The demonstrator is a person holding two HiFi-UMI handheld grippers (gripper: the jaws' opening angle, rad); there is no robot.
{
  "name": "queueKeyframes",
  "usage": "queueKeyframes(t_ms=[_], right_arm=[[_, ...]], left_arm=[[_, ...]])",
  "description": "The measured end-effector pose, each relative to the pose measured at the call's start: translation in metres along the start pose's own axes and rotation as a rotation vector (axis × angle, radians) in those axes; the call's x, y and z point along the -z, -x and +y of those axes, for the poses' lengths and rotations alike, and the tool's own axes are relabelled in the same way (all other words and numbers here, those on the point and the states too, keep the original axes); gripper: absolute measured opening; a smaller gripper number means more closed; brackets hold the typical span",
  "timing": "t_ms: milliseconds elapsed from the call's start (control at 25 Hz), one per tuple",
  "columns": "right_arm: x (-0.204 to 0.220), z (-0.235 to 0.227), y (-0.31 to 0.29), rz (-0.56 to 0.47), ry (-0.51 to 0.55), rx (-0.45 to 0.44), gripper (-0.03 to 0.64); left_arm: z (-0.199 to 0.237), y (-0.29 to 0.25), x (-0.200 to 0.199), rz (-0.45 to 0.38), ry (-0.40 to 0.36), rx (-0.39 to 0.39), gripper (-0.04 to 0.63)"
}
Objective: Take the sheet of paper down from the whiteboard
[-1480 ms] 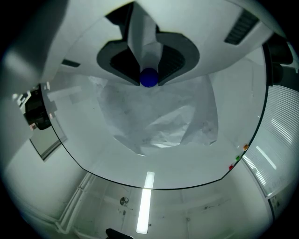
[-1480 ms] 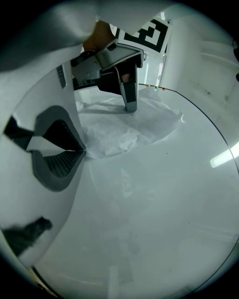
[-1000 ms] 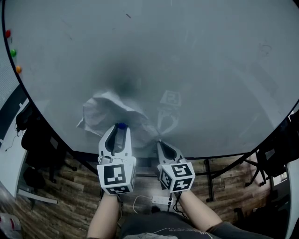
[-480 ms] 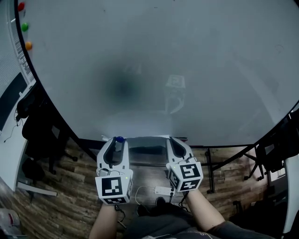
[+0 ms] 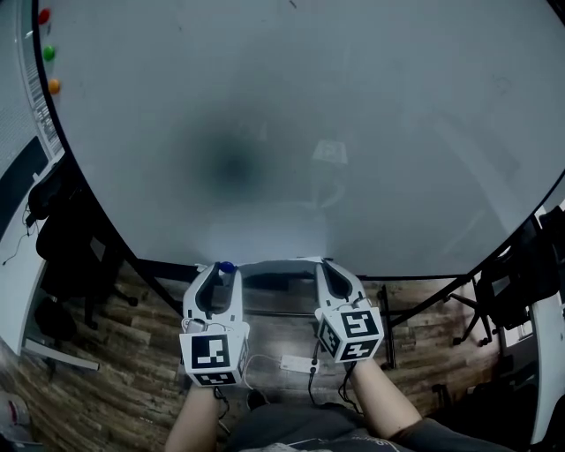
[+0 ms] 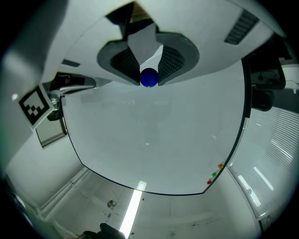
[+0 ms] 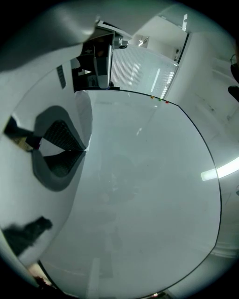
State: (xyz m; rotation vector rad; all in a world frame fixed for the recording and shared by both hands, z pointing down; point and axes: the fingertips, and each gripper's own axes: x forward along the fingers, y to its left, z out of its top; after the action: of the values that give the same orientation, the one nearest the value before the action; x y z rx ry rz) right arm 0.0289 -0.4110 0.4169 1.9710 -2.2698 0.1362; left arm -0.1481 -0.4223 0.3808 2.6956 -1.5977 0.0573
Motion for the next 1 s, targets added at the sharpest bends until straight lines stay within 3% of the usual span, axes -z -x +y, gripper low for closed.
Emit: queueKeyframes(t_ms=[520, 1000], right_arm=[[0.025, -0.117, 0.119, -0.010, -0.019, -0.076, 0.021], [0.057, -0.162, 0.226, 0.018, -0.022, -0.223, 0.021]], left_arm=[[-0.175, 0.025, -0.003, 0.009, -0.044, -0.050, 0.126], [-0.275, 0.105, 0.007, 0.049, -0.038, -0.201, 0.126]])
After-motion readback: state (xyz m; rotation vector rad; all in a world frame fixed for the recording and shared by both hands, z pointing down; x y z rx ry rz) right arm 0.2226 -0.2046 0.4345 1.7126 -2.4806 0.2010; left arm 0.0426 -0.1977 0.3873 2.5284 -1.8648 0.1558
